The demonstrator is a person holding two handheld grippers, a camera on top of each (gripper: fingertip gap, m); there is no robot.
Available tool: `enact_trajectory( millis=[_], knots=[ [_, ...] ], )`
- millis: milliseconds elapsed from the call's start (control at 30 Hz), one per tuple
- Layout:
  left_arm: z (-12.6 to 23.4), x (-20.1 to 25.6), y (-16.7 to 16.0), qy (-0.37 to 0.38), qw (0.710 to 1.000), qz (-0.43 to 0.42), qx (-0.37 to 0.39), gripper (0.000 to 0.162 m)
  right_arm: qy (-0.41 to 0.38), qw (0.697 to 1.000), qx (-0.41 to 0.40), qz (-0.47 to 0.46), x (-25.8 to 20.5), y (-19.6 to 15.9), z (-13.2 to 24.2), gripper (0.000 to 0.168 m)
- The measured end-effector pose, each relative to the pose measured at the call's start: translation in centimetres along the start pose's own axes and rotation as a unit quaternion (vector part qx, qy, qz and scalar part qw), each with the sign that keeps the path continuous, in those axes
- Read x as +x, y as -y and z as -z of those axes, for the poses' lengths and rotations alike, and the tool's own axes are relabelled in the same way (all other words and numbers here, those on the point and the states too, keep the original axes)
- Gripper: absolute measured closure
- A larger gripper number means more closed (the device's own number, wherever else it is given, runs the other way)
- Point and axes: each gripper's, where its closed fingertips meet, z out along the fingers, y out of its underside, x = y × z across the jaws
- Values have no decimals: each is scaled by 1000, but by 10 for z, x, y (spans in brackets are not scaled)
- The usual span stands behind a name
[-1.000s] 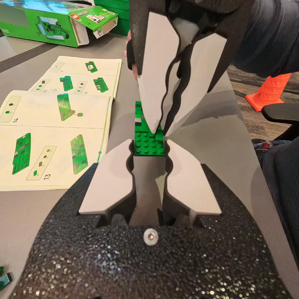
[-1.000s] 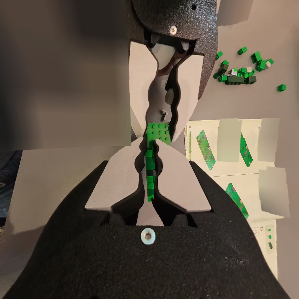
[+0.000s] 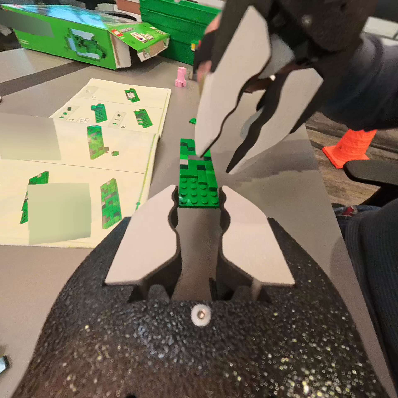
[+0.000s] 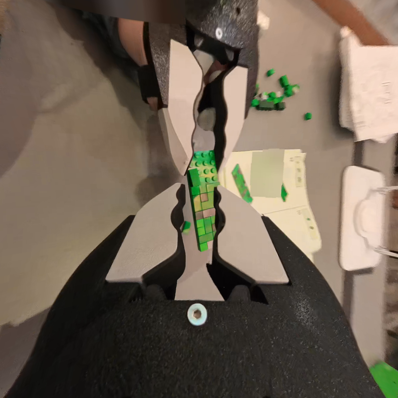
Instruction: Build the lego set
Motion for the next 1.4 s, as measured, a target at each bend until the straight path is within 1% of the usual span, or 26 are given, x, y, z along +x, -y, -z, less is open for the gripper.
enact_trajectory(
  millis=[67, 100, 167, 200, 233, 300, 367, 400, 467, 533, 633, 933, 1100, 1233, 1300, 1333, 1367, 1400],
  knots=[
    [3, -7, 3, 11, 1000, 23, 13, 127, -85, 995, 23, 41, 8, 5, 3, 141],
    [4, -9, 4, 14, 999, 37, 20, 127, -137, 987, 27, 75, 12, 7, 5, 140],
    [7, -14, 6, 17, 998, 60, 33, 127, -240, 955, 31, 174, 15, 14, 8, 140],
    [8, -15, 7, 18, 997, 67, 37, 127, -273, 936, 24, 219, 13, 16, 7, 140],
    [9, -16, 7, 18, 996, 71, 40, 127, -289, 925, 12, 246, 10, 15, 2, 140],
    [9, -16, 7, 18, 996, 71, 40, 127, -315, 911, -2, 266, 9, 13, -6, 134],
    [8, -16, 7, 19, 997, 68, 38, 127, -343, 898, -8, 275, 12, 13, -9, 132],
    [8, -15, 7, 17, 997, 68, 38, 127, -353, 892, -8, 281, 14, 14, -9, 134],
    [7, -13, 8, 10, 997, 69, 40, 127, -355, 890, -20, 286, 17, 12, -14, 135],
    [7, -11, 9, 6, 997, 67, 42, 127, -360, 884, -31, 295, 19, 8, -16, 141],
    [6, -9, 10, 3, 997, 64, 46, 127, -382, 866, -42, 320, 22, 7, -18, 160],
    [6, -9, 10, 18, 998, 45, 46, 128, -414, 837, -75, 350, 16, -5, -25, 162],
    [3, -7, 8, 21, 999, 33, 34, 128, -412, 831, -80, 366, 8, -14, -31, 162],
    [4, -5, 10, 11, 998, 37, 45, 128, -412, 837, -69, 352, 5, -18, -33, 162],
    [5, -5, 11, 1, 998, 41, 44, 126, -401, 858, -54, 316, 2, -20, -33, 162],
    [6, -5, 11, 0, 998, 41, 42, 124, -386, 873, -44, 295, 0, -22, -35, 162],
    [7, -8, 10, 4, 998, 41, 38, 118, -372, 888, -36, 269, 0, -24, -36, 162],
    [8, -9, 9, 6, 999, 40, 33, 115, -355, 901, -30, 248, -2, -26, -38, 162]
  ],
)
